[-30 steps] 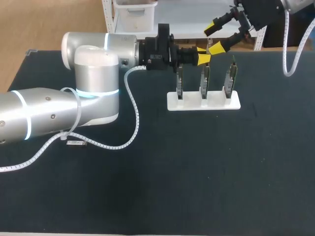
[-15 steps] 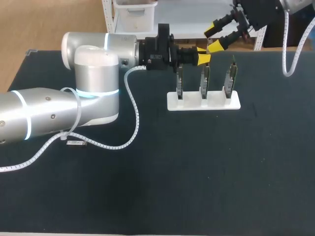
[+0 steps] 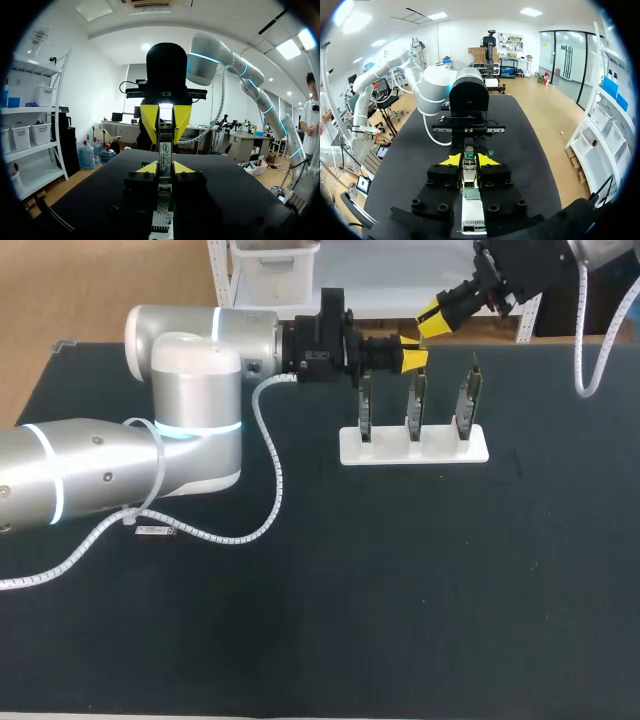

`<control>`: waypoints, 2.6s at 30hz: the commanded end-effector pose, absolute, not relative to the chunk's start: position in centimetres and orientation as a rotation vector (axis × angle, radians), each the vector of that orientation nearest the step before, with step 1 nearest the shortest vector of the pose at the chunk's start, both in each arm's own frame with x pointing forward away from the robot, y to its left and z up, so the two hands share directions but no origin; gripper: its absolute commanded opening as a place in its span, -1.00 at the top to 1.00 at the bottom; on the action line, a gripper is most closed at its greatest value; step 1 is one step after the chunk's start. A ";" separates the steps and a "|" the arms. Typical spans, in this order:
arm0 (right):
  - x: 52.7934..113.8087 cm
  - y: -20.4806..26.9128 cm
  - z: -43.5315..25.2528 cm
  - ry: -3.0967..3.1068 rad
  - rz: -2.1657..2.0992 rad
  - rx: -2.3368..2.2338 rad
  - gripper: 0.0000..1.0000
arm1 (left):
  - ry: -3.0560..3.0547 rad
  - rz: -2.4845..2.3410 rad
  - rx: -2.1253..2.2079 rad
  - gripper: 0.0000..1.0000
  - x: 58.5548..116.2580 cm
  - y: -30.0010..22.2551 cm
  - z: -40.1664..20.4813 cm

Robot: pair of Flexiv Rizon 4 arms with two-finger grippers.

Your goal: Pick up the optical module with the left hand, and insert it into the network port with the right hand.

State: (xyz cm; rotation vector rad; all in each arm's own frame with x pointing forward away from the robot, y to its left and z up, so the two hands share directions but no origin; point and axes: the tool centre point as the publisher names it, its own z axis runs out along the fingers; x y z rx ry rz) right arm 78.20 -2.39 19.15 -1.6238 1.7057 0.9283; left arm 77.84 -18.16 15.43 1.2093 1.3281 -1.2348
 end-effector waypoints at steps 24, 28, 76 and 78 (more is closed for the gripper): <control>77.6 -2.5 19.1 1.707 0.918 -1.617 1.00 | 1.324 -1.251 1.217 -1.00 77.9 -18.1 15.3; 77.6 -2.5 19.1 1.707 0.918 -1.616 1.00 | 1.340 -1.248 1.225 -1.00 77.7 -17.8 15.3; 77.9 -2.7 18.9 1.708 0.923 -1.613 1.00 | 1.585 -0.987 1.569 -1.00 77.2 -15.1 12.0; 77.9 -2.6 18.9 1.707 0.924 -1.613 1.00 | 1.578 -0.987 1.581 -1.00 77.1 -15.1 11.9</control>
